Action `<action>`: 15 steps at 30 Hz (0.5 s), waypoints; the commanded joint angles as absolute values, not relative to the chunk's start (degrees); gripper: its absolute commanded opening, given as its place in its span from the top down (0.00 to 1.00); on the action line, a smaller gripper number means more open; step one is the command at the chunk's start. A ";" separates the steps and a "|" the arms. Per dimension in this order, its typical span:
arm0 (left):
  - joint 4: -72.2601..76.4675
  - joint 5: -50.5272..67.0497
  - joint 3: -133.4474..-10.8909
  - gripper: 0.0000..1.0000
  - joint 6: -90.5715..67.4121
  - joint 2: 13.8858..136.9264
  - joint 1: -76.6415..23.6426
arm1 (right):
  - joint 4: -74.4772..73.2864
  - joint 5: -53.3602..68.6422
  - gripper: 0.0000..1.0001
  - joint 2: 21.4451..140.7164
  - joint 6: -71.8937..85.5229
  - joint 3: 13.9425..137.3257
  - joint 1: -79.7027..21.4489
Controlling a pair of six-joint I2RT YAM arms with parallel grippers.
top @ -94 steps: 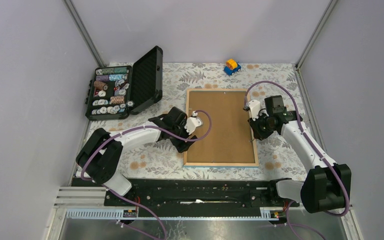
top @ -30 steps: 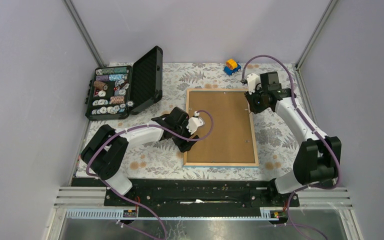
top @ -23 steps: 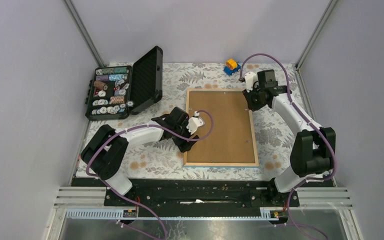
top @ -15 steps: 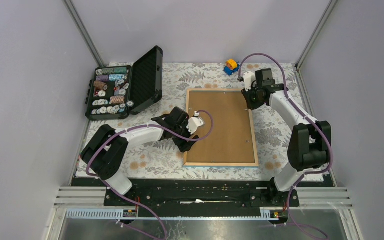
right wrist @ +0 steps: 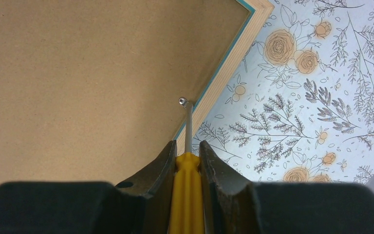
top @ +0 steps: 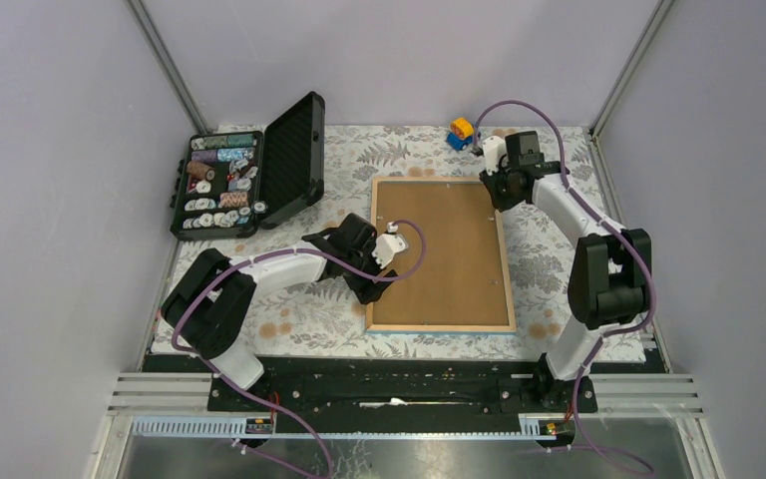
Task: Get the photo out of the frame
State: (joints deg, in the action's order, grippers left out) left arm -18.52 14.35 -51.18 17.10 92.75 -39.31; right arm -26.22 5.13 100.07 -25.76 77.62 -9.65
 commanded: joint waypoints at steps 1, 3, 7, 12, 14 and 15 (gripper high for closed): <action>-20.78 15.29 -51.58 0.19 18.03 92.91 -39.12 | -24.74 3.69 1.00 100.72 -27.79 80.11 -10.07; -20.92 15.33 -51.76 0.19 18.00 92.89 -39.19 | -24.75 3.58 1.00 101.28 -28.32 80.36 -10.11; -20.93 15.38 -51.62 0.19 17.96 93.21 -39.15 | -24.71 3.30 1.00 102.55 -29.31 80.51 -10.10; -20.78 15.20 -51.53 0.19 18.01 93.32 -39.13 | -24.78 2.94 1.00 103.24 -30.54 80.12 -10.09; -20.83 15.28 -51.59 0.19 18.00 93.30 -39.14 | -25.06 2.87 1.00 103.34 -31.26 79.88 -10.10; -20.86 15.35 -51.59 0.19 17.97 93.33 -39.11 | -25.20 2.63 1.00 103.31 -31.53 79.73 -10.10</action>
